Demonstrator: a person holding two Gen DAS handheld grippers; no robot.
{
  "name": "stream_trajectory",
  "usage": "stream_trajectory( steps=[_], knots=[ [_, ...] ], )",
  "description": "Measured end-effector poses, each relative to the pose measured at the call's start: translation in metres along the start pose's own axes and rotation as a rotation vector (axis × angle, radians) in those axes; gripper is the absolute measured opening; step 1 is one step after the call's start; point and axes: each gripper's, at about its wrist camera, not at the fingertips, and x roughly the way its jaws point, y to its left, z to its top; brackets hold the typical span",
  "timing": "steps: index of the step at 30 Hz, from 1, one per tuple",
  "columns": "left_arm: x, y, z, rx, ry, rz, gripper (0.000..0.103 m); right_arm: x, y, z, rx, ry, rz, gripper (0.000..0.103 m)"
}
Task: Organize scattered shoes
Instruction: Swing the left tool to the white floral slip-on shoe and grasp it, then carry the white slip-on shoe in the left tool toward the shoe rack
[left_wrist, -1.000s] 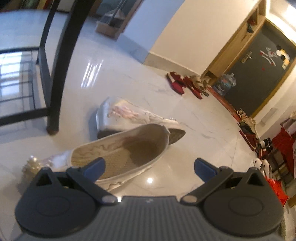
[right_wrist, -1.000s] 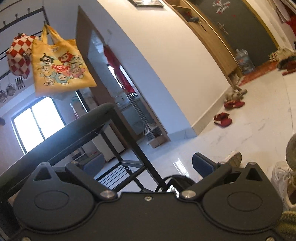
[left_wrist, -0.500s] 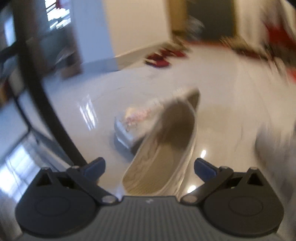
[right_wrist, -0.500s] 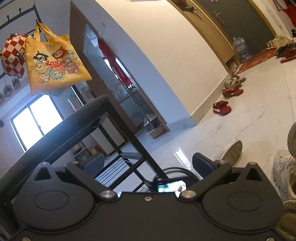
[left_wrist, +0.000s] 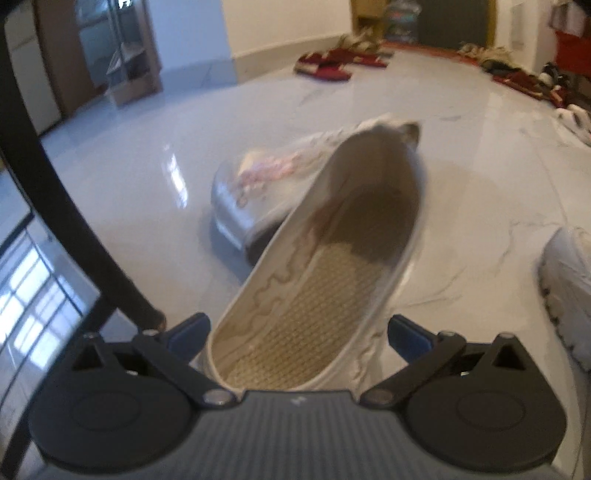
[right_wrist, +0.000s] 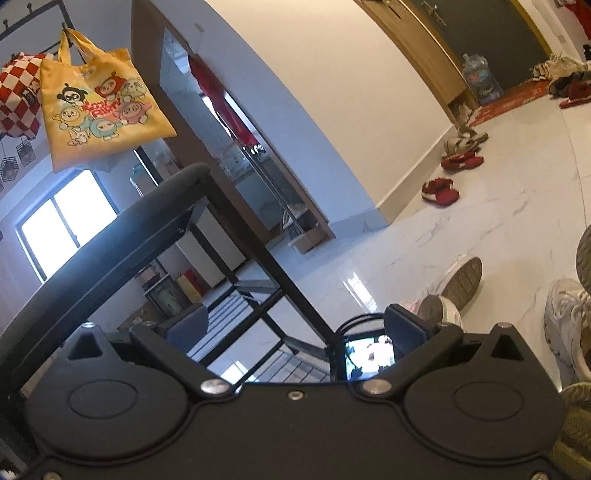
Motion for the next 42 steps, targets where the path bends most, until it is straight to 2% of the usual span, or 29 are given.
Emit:
stream_trajectory(
  steps=[2,4,7,14,19,20,23,26,29,33,38,42],
  knots=[
    [0.002,0.002,-0.002,0.005,0.006,-0.007,0.098,0.002,-0.001,-0.001,0.0,0.01,-0.006,0.103],
    [-0.001,0.002,-0.005,0.026,0.003,-0.02,0.089,0.005,-0.001,-0.002,-0.006,0.016,-0.014,0.103],
    [-0.009,0.013,-0.01,0.026,0.007,-0.061,0.08,0.006,-0.001,-0.003,-0.008,0.015,-0.015,0.103],
    [-0.033,0.019,-0.03,0.071,0.013,-0.097,0.074,0.011,-0.003,-0.005,0.001,0.053,-0.026,0.103],
    [-0.08,0.035,-0.078,0.022,0.021,-0.123,0.073,0.017,-0.006,-0.007,-0.004,0.065,-0.051,0.103],
    [-0.084,0.037,-0.084,0.015,0.023,-0.119,0.073,0.018,-0.006,-0.007,-0.001,0.067,-0.055,0.103],
    [-0.124,0.053,-0.13,-0.06,0.039,-0.077,0.073,0.022,-0.01,-0.005,0.016,0.076,-0.08,0.103],
    [-0.178,0.072,-0.192,-0.147,0.06,0.004,0.073,0.024,-0.012,-0.005,0.032,0.078,-0.101,0.103],
    [-0.208,0.079,-0.227,-0.17,0.085,0.06,0.073,0.024,-0.011,-0.006,0.03,0.073,-0.108,0.103],
    [-0.256,0.091,-0.286,-0.186,0.179,0.138,0.073,0.024,-0.003,-0.011,-0.024,0.068,-0.107,0.103],
    [-0.282,0.095,-0.317,-0.2,0.219,0.148,0.073,0.024,0.008,-0.017,-0.095,0.068,-0.108,0.103],
    [-0.287,0.098,-0.321,-0.198,0.222,0.136,0.073,0.023,0.015,-0.02,-0.131,0.085,-0.107,0.103]
  ],
)
